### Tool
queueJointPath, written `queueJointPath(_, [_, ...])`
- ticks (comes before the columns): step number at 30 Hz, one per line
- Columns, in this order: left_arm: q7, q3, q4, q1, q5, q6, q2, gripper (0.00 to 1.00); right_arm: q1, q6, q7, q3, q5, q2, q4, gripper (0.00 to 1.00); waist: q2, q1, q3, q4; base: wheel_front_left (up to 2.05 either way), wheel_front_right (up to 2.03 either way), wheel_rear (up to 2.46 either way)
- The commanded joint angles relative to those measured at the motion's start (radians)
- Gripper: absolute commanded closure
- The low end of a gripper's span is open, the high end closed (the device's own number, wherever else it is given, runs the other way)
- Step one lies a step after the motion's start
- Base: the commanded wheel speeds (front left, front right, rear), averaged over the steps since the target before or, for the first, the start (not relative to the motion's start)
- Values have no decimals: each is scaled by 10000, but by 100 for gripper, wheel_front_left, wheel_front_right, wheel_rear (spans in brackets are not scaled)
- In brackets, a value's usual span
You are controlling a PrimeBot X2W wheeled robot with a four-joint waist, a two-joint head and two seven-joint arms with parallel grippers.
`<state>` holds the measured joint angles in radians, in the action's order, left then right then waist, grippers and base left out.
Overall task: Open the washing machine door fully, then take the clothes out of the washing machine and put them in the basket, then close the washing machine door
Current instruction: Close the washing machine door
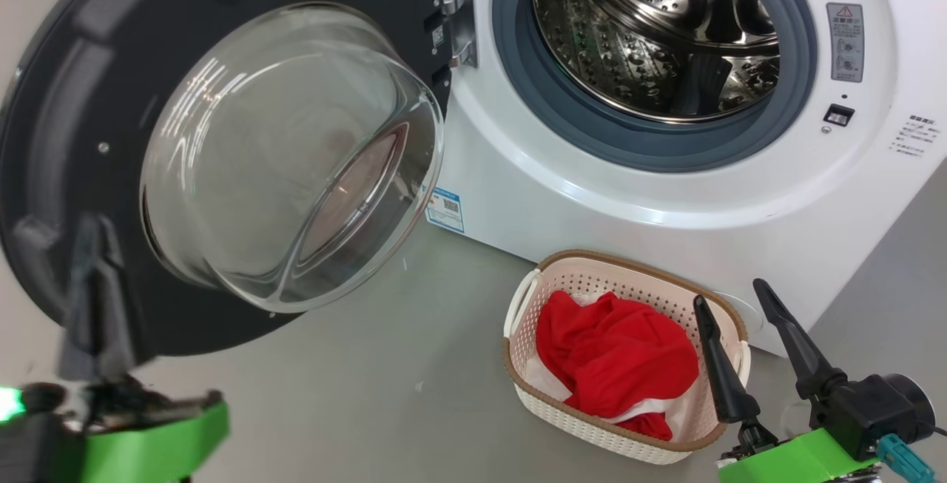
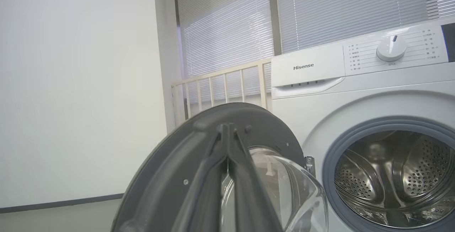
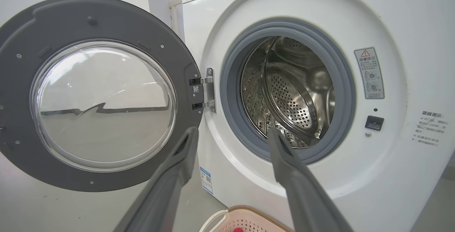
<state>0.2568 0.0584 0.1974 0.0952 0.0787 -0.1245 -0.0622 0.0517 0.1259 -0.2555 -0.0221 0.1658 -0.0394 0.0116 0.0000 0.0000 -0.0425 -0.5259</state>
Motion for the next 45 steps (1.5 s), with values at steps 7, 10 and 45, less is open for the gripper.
queueJointPath(7, [49, 1407, 722, 1555, -93, -135, -792, 100, -165, 48, -63, -174, -42, -108, -222, 0, 0, 0, -13, 205, 0, 0, 0])
queueJointPath(10, [49, 1974, 552, 2262, 493, -113, -718, 100, -165, 48, -63, -116, -8, -108, -170, 0, 0, 0, -33, 240, 0, 0, 0])
queueJointPath(45, [-5521, 5414, -11602, 8315, 6130, 1274, -3551, 100, -306, 48, -63, -406, -141, -108, -34, 0, 0, 0, -235, 1149, 0, 0, 0])
